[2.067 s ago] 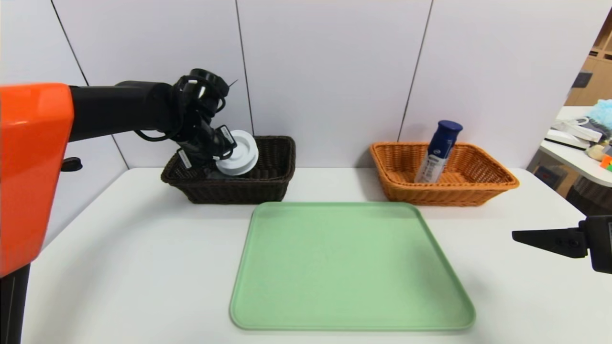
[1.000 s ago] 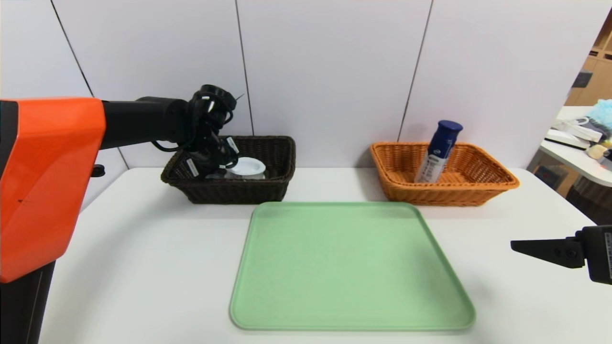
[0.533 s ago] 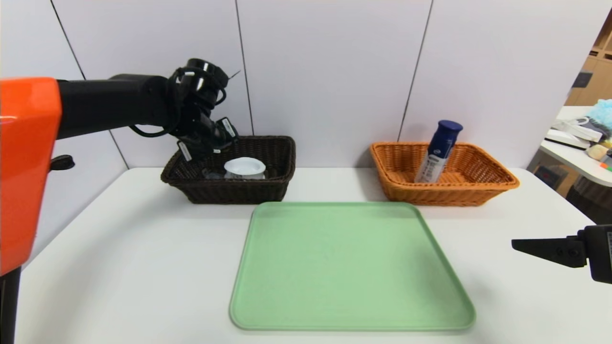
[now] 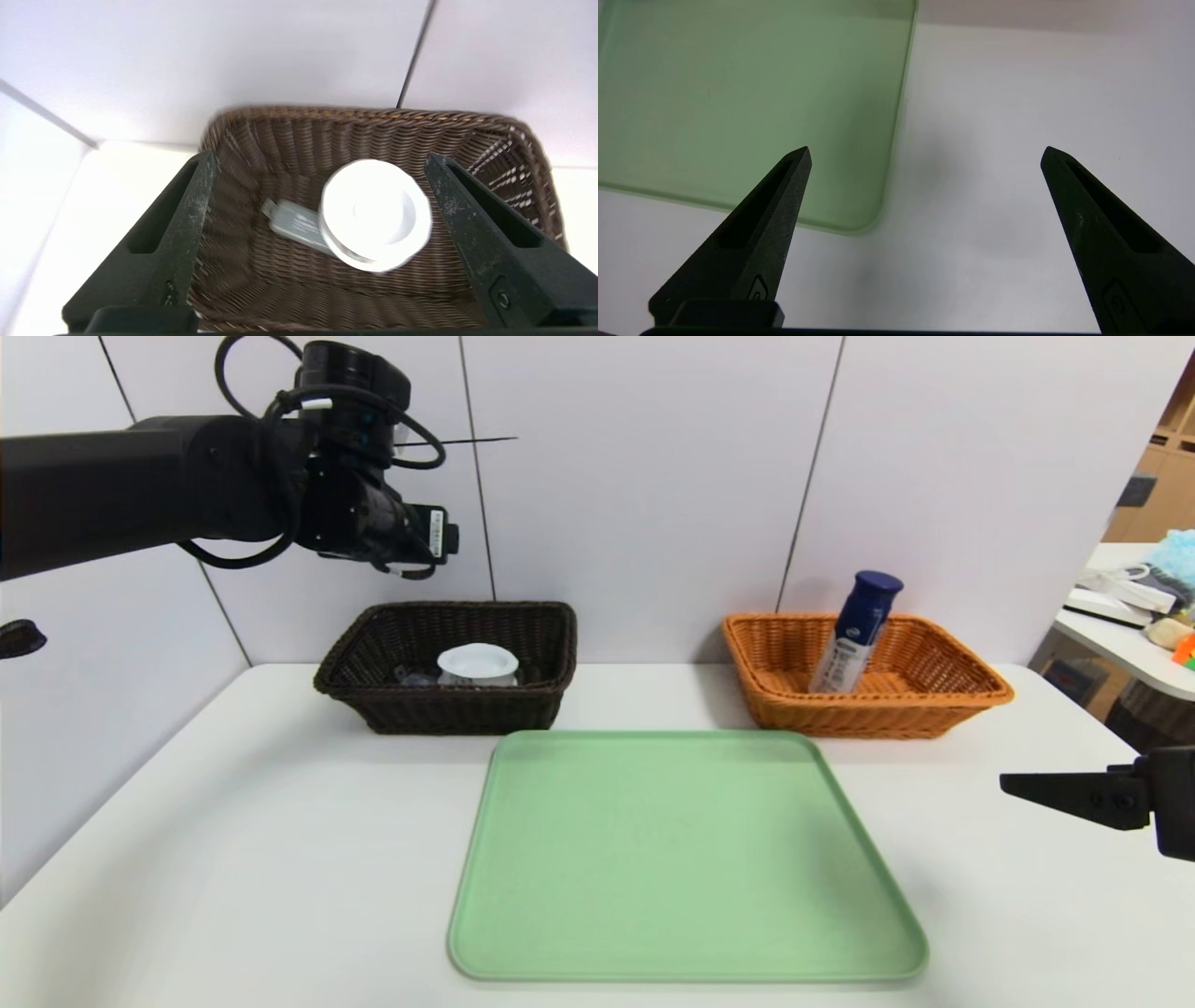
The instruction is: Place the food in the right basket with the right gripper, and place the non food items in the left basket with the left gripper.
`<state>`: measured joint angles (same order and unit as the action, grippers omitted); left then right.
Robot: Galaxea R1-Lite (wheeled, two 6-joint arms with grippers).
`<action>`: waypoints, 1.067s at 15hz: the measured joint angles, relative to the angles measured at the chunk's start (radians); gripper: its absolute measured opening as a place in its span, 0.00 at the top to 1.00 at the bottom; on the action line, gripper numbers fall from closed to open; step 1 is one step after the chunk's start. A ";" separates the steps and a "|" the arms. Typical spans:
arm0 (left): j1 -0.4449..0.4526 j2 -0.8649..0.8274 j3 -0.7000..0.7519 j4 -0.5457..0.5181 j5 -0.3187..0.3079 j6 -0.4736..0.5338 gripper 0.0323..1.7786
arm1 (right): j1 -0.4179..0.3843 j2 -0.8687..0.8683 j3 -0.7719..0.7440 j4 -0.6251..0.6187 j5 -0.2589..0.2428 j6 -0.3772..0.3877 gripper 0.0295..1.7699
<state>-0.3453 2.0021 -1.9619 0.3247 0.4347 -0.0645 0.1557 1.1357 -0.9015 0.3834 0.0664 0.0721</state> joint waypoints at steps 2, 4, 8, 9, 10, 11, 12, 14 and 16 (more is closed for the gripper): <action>-0.002 -0.024 0.031 -0.008 -0.054 0.139 0.09 | 0.000 0.001 -0.003 -0.030 -0.002 -0.043 0.04; -0.016 -0.065 0.111 -0.013 -0.070 0.178 0.08 | 0.001 0.002 -0.005 -0.032 -0.003 -0.111 0.04; -0.033 -0.208 0.368 -0.111 -0.036 0.180 0.06 | -0.010 0.012 0.010 -0.032 -0.034 -0.176 0.04; -0.034 -0.259 0.437 -0.156 -0.013 0.181 0.06 | -0.016 0.013 0.014 -0.032 -0.043 -0.176 0.04; -0.032 -0.309 0.496 -0.190 0.005 0.181 0.06 | -0.023 0.011 0.019 -0.032 -0.045 -0.175 0.04; -0.022 -0.363 0.551 -0.208 0.017 0.181 0.06 | -0.034 0.005 0.026 -0.032 -0.045 -0.176 0.04; -0.009 -0.419 0.603 -0.217 0.023 0.182 0.06 | -0.051 -0.005 0.037 -0.032 -0.044 -0.176 0.04; 0.043 -0.541 0.700 -0.222 0.024 0.183 0.06 | -0.092 -0.040 0.063 -0.032 -0.044 -0.176 0.04; 0.135 -0.660 0.776 -0.224 0.019 0.184 0.05 | -0.145 -0.081 0.100 -0.032 -0.039 -0.181 0.04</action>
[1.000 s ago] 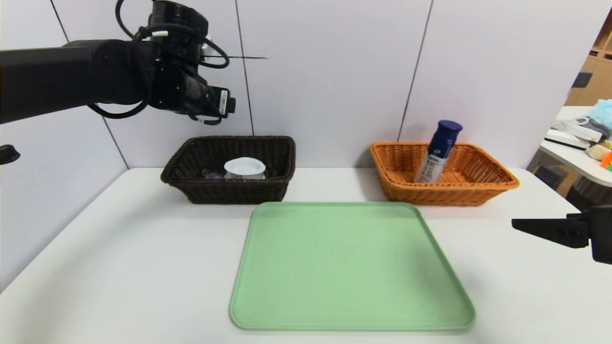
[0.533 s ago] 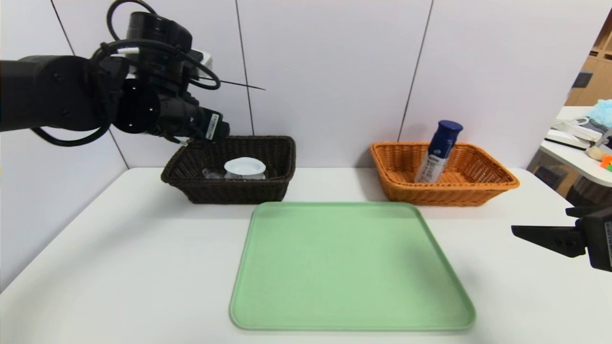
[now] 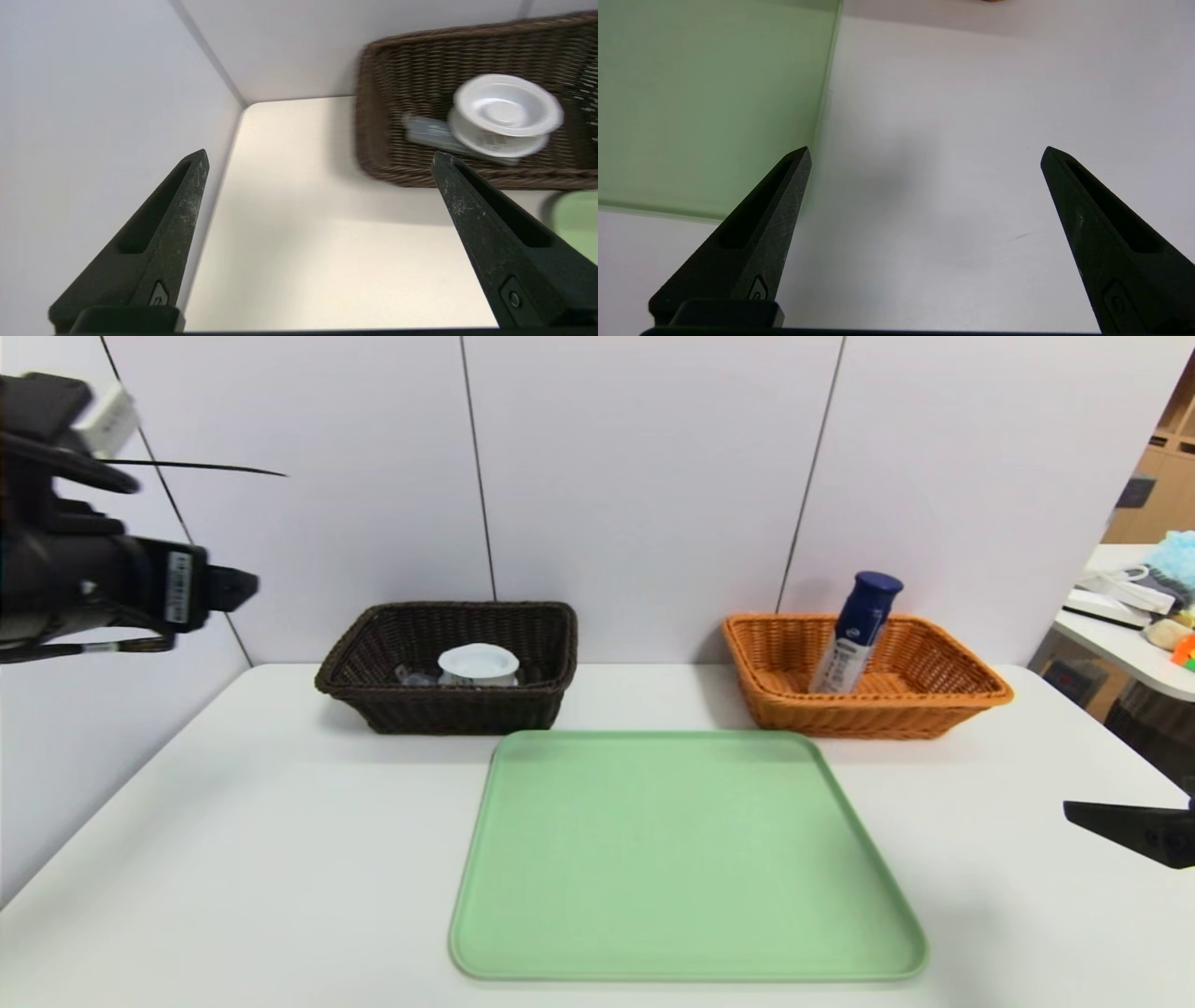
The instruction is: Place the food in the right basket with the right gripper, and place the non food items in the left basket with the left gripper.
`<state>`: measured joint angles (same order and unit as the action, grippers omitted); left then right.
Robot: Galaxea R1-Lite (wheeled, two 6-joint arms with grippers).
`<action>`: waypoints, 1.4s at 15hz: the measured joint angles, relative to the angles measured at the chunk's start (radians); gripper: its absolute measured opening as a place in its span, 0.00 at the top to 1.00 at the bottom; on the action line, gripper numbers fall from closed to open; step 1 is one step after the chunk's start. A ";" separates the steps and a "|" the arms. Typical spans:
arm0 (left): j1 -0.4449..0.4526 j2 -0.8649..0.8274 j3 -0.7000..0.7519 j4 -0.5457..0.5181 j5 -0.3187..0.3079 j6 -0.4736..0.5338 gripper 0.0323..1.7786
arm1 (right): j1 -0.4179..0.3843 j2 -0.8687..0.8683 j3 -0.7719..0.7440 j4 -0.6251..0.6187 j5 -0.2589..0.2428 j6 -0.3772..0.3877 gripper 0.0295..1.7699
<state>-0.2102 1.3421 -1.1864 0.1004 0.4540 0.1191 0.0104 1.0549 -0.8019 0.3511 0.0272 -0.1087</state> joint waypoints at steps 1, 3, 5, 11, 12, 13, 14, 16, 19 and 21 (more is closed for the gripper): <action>0.042 -0.058 0.029 -0.002 -0.010 0.000 0.05 | -0.015 -0.026 0.018 -0.001 0.002 -0.002 0.04; 0.096 -0.166 0.087 -0.003 -0.027 0.000 0.05 | -0.030 -0.082 0.038 -0.001 0.001 0.000 0.04; 0.152 -0.282 0.174 -0.002 -0.040 -0.001 0.05 | -0.051 -0.147 0.049 -0.001 0.003 0.003 0.04; 0.210 -0.703 0.461 0.014 -0.107 -0.003 0.05 | -0.071 -0.468 0.154 0.002 0.004 0.006 0.04; 0.211 -0.777 0.509 0.025 -0.122 -0.003 0.05 | -0.071 -0.526 0.177 0.002 0.004 0.006 0.04; 0.211 -0.841 0.550 0.036 -0.132 -0.003 0.05 | -0.071 -0.588 0.201 0.002 0.004 0.006 0.04; 0.212 -0.900 0.589 0.043 -0.140 -0.003 0.05 | -0.073 -0.642 0.224 0.001 0.003 0.007 0.04; 0.213 -1.003 0.658 0.049 -0.147 -0.003 0.05 | -0.071 -0.719 0.260 -0.034 -0.005 0.035 0.04; 0.213 -1.131 0.737 0.050 -0.150 0.001 0.05 | -0.072 -0.762 0.291 -0.200 -0.010 0.056 0.04; 0.213 -1.211 0.784 0.051 -0.170 0.001 0.05 | -0.071 -0.773 0.299 -0.260 -0.026 0.060 0.04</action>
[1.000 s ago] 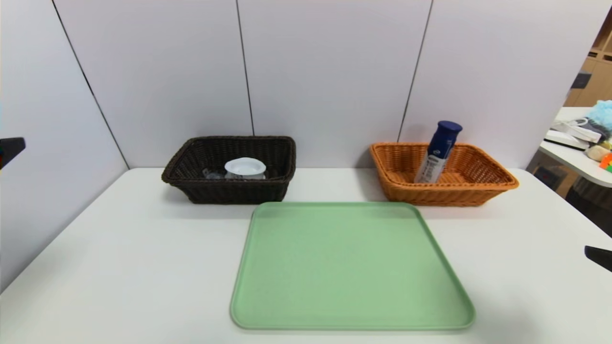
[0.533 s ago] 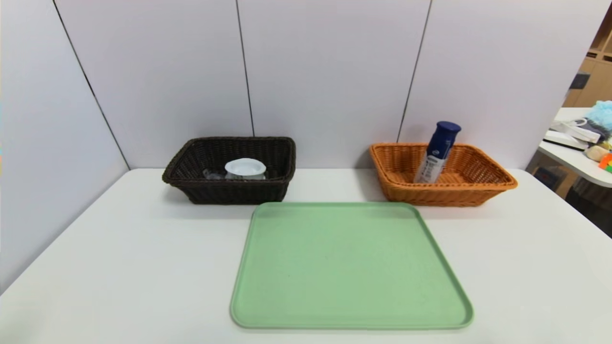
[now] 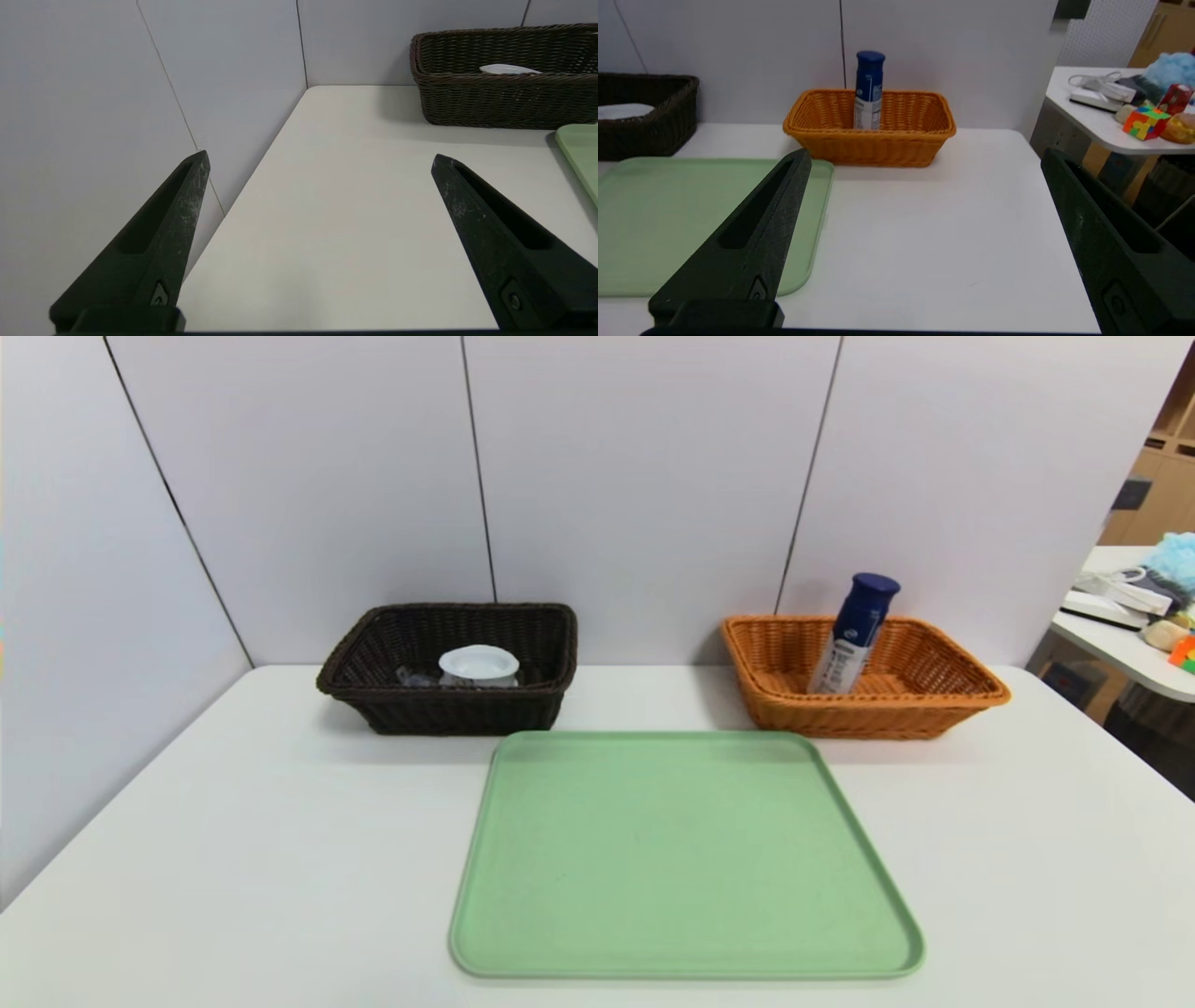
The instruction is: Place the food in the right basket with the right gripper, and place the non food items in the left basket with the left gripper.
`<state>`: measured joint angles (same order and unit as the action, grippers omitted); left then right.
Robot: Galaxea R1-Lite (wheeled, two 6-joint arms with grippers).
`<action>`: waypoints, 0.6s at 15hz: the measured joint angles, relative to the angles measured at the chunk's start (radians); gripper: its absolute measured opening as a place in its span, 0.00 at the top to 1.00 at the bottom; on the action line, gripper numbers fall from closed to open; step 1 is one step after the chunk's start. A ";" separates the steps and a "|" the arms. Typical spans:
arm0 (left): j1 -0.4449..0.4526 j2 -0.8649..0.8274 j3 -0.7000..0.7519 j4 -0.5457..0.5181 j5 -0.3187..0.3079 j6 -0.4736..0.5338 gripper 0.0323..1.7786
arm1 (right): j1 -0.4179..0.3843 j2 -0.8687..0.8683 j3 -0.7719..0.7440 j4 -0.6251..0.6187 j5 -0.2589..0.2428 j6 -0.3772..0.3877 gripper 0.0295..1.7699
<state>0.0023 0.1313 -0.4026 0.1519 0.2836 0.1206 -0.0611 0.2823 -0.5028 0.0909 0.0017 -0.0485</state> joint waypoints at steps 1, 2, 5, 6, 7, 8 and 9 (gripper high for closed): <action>-0.001 -0.037 0.018 0.005 -0.020 0.001 0.05 | 0.000 -0.003 -0.004 0.003 -0.002 -0.002 0.04; -0.002 -0.069 0.037 0.016 -0.041 0.001 0.05 | -0.001 -0.005 -0.005 0.004 -0.002 -0.007 0.04; -0.007 -0.117 0.095 0.017 -0.059 -0.007 0.05 | 0.023 -0.009 0.010 0.015 0.050 -0.003 0.04; -0.008 -0.125 0.125 0.000 -0.070 -0.008 0.05 | 0.043 -0.009 0.016 0.018 0.061 0.000 0.04; -0.008 -0.129 0.150 -0.023 -0.091 -0.005 0.05 | 0.057 -0.009 0.019 0.019 0.061 0.001 0.04; -0.008 -0.131 0.166 -0.046 -0.102 -0.001 0.05 | 0.063 -0.011 0.023 0.019 0.061 0.002 0.04; -0.008 -0.132 0.183 -0.051 -0.103 -0.001 0.05 | 0.065 -0.016 0.034 0.019 0.059 0.002 0.04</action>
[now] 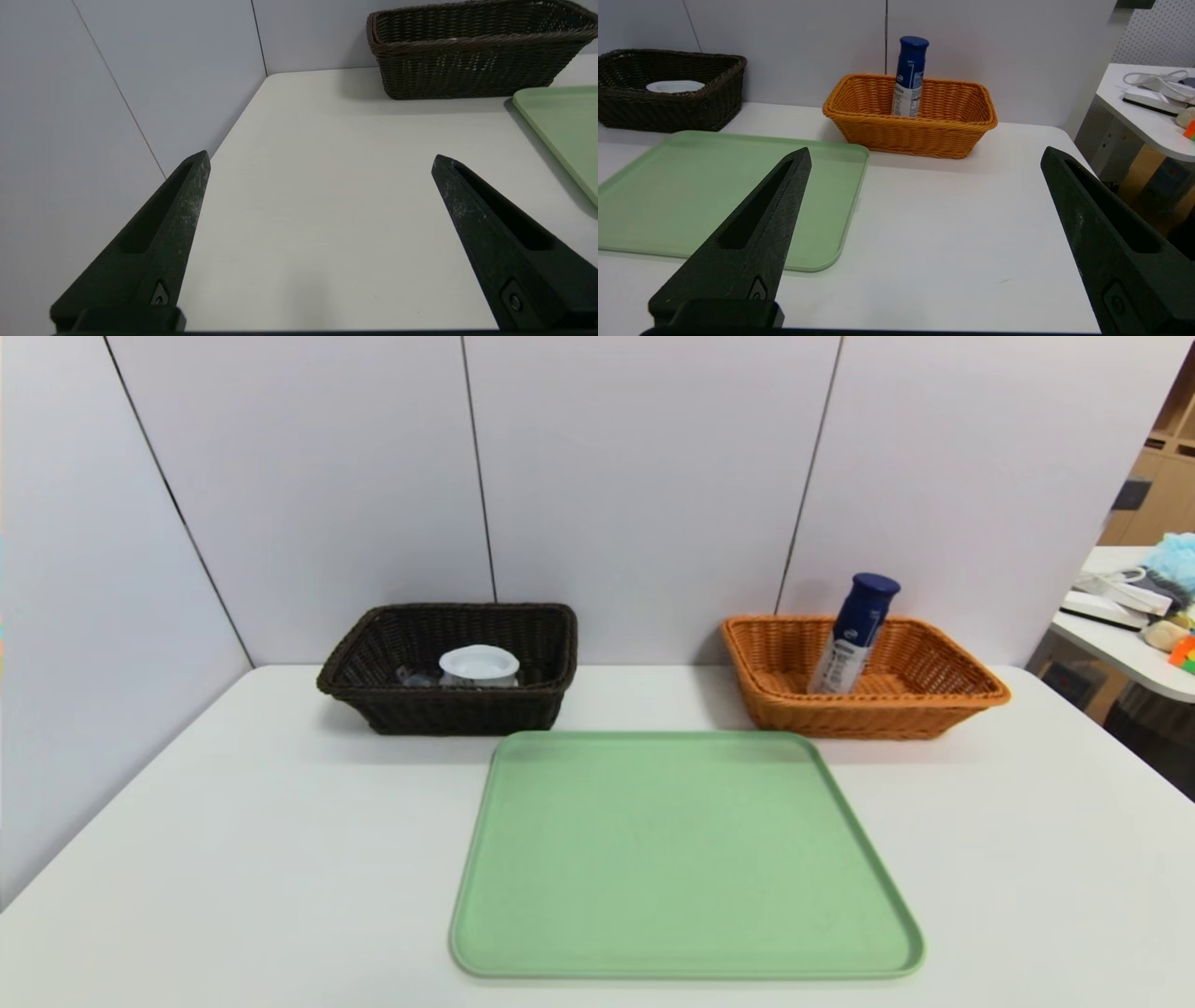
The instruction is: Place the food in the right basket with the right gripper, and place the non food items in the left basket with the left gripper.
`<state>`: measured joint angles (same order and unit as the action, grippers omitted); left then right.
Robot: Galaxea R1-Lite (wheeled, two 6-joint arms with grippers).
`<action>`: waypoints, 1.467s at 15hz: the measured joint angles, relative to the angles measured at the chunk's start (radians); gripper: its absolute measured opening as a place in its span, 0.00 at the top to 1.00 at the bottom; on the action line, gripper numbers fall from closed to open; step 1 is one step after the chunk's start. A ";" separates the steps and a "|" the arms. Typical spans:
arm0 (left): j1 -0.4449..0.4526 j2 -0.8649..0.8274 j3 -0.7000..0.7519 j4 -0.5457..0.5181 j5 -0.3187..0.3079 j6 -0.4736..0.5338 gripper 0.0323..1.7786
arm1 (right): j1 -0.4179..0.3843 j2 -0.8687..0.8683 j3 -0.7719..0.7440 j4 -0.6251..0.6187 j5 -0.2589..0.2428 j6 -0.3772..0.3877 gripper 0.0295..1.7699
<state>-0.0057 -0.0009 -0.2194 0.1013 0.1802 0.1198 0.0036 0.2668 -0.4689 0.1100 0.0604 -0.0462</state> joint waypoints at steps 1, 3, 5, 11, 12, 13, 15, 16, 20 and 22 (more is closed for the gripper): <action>-0.001 -0.001 0.011 -0.005 0.000 0.001 0.05 | 0.000 -0.010 0.017 -0.001 -0.010 0.000 0.04; 0.000 -0.001 0.037 -0.015 0.001 0.005 0.05 | -0.002 -0.044 0.054 -0.001 -0.018 -0.002 0.04; 0.000 -0.001 0.069 -0.059 0.000 0.005 0.05 | -0.002 -0.097 0.086 -0.003 -0.012 -0.007 0.04; 0.000 -0.001 0.210 -0.335 -0.076 0.017 0.05 | 0.001 -0.250 0.285 -0.183 -0.037 -0.023 0.04; 0.000 -0.001 0.215 -0.330 -0.087 0.008 0.05 | 0.001 -0.256 0.353 -0.249 -0.037 -0.027 0.04; 0.000 -0.001 0.217 -0.322 -0.088 0.002 0.05 | 0.001 -0.260 0.408 -0.310 -0.037 -0.028 0.04; 0.000 -0.001 0.219 -0.293 -0.087 -0.021 0.05 | 0.001 -0.266 0.453 -0.337 -0.035 -0.027 0.04; 0.000 -0.001 0.219 -0.256 -0.090 -0.033 0.05 | 0.001 -0.267 0.461 -0.300 -0.035 -0.027 0.04; 0.000 -0.001 0.219 -0.127 -0.179 -0.070 0.05 | 0.001 -0.268 0.468 -0.117 -0.025 -0.019 0.04; 0.000 -0.001 0.219 -0.102 -0.188 -0.110 0.05 | 0.001 -0.268 0.469 -0.102 -0.031 0.031 0.04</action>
<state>-0.0057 -0.0019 0.0000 -0.0009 -0.0077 0.0096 0.0043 -0.0013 -0.0004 0.0077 0.0298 -0.0149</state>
